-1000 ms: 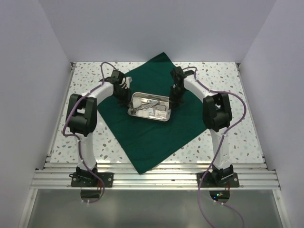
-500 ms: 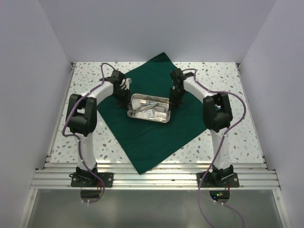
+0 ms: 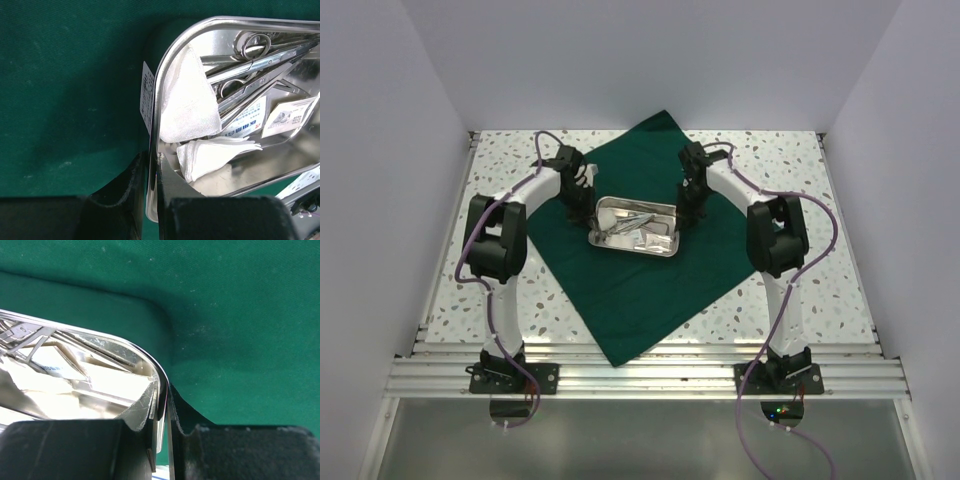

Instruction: Prepare the surgical pack

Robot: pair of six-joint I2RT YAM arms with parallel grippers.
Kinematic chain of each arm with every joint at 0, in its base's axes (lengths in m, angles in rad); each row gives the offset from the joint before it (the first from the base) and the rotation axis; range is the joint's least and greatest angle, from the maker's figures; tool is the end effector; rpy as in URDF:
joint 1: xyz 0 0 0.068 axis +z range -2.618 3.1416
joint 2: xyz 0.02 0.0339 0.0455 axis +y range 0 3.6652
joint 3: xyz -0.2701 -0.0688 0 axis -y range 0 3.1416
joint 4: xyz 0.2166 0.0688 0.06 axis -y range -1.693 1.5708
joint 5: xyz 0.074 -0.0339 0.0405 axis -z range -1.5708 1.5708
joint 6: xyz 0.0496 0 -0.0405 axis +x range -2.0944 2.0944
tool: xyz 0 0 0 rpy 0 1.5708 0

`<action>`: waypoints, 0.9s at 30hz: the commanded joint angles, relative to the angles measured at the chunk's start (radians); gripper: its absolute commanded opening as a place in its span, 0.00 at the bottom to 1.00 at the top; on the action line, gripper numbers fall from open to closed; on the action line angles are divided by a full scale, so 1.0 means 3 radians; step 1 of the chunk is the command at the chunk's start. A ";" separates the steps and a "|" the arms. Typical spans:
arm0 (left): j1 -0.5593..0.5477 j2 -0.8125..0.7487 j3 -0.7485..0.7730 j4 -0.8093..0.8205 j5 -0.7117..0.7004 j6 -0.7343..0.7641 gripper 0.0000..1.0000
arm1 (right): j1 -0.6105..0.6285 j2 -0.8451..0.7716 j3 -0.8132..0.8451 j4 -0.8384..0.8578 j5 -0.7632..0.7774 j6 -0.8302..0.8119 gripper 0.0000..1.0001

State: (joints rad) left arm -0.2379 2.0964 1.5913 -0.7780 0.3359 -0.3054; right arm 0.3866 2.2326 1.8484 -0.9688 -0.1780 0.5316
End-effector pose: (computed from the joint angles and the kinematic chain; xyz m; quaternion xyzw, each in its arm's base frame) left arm 0.3930 -0.1121 0.1790 -0.0090 0.9760 -0.1973 0.0918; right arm 0.4003 0.1725 0.1811 0.0621 0.9882 0.1272 0.0579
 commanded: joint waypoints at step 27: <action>0.0005 0.0084 0.0070 0.0338 0.0220 0.0149 0.36 | -0.0031 0.0049 0.0133 -0.0406 -0.0112 -0.0192 0.06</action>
State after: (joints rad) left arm -0.2379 2.1143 1.5803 -0.7109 0.3931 -0.2687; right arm 0.3672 2.2639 1.8858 -1.0363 -0.1936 0.5026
